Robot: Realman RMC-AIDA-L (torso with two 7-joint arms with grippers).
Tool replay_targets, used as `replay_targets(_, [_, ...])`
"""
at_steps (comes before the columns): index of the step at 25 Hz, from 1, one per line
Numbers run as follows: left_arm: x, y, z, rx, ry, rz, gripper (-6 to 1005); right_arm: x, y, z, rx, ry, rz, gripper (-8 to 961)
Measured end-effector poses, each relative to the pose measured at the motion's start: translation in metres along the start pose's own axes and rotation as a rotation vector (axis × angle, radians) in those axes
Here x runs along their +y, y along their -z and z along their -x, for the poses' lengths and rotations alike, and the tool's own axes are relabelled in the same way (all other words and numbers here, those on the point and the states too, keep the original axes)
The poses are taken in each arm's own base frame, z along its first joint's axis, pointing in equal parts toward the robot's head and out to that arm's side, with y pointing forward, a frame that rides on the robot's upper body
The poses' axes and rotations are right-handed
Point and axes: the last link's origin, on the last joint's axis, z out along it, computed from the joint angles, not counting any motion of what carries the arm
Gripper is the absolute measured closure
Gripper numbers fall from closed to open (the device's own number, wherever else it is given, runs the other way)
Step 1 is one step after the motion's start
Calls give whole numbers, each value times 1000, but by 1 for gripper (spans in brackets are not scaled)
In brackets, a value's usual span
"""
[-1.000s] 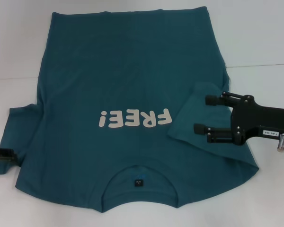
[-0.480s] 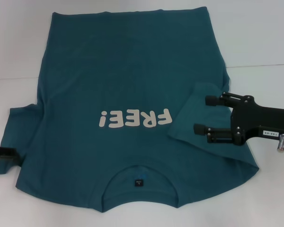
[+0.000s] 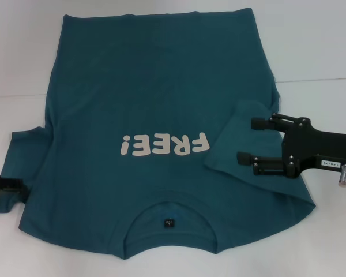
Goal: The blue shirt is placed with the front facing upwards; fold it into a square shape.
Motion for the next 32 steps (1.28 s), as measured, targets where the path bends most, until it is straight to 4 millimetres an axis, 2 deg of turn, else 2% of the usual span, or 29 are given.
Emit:
replay_targets(29, [0, 1, -1, -2, 2, 1, 207, 0, -1, 1, -2, 2, 2, 38])
replay_targets(32, [2, -1, -1, -14, -4, 4, 322, 0, -1, 1, -2, 4, 2, 38])
